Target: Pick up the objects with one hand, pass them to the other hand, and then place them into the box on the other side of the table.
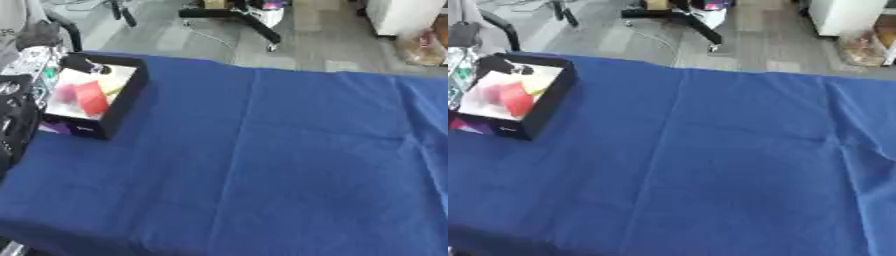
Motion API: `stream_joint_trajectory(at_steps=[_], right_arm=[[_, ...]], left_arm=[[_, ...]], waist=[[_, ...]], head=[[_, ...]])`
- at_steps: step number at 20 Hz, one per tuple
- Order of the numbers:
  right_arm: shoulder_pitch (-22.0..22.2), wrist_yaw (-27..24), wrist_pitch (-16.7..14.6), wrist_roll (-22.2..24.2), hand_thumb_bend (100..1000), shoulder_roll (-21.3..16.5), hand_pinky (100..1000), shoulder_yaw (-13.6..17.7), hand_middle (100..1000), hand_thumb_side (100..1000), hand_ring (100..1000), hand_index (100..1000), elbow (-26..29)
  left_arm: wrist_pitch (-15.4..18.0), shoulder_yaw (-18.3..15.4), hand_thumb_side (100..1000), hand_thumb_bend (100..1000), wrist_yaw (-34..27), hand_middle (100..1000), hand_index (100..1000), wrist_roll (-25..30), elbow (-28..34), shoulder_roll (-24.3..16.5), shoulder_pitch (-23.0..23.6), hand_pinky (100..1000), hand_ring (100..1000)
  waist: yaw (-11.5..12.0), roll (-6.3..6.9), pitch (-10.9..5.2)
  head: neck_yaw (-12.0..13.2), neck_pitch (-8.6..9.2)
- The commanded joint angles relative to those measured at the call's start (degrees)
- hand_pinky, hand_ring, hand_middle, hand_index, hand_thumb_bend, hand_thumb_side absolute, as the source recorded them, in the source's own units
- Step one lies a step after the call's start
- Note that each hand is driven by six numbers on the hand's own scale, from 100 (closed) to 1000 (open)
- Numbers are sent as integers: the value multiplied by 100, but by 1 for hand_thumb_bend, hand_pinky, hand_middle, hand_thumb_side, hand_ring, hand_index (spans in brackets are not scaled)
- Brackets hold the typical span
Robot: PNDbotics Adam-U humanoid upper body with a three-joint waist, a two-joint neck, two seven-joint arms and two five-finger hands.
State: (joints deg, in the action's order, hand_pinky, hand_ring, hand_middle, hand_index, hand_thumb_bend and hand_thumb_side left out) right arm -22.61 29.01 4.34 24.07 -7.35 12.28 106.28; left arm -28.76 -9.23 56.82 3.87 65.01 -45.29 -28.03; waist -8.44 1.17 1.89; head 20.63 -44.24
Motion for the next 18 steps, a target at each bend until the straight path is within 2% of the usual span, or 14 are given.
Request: stream_joint_trajectory(at_steps=[1,3,5,7,9,11,15,18], right_arm=[[-34,-36,3,-1,100,-43,767,49,718,577,675,771,82],[-3,-105,-20,-29,100,-19,767,62,718,579,674,771,114],[32,-197,-59,-69,100,5,767,71,717,581,673,771,144],[78,-355,-122,-162,100,52,774,72,716,583,676,772,181],[154,-614,-234,-264,100,110,778,52,721,588,681,776,209],[222,-889,-360,-387,100,162,775,60,728,590,683,778,235],[371,-1374,-600,-723,100,254,768,63,750,606,680,788,259],[471,-1745,-808,-935,100,207,765,49,759,614,677,791,198]], left_arm=[[-54,-319,611,792,-865,783,891,-742,1148,-9,130,858,760],[272,-413,599,719,-1912,767,875,-1428,2180,353,410,854,747],[851,-351,580,649,-2984,745,853,-2074,3109,786,670,847,732],[1430,-152,573,607,-3792,732,841,-2475,3794,1252,836,841,723],[1899,130,581,564,-4334,726,833,-2614,4260,1785,904,838,718],[2267,415,589,548,-4640,726,826,-2567,4569,2328,936,841,721],[2741,841,625,471,-5053,716,815,-2473,4770,3221,1053,839,714],[2988,1195,642,448,-5444,716,813,-2432,4629,3604,1137,841,714]], waist=[[19,49,-138],[44,38,-120],[58,20,-99],[86,-13,-78],[108,-62,-65],[129,-126,-39],[97,-216,40],[87,-254,94]], head=[[-99,13],[-160,13],[-239,13],[-343,13],[-486,13],[-704,13],[-1246,13],[-1563,13]])
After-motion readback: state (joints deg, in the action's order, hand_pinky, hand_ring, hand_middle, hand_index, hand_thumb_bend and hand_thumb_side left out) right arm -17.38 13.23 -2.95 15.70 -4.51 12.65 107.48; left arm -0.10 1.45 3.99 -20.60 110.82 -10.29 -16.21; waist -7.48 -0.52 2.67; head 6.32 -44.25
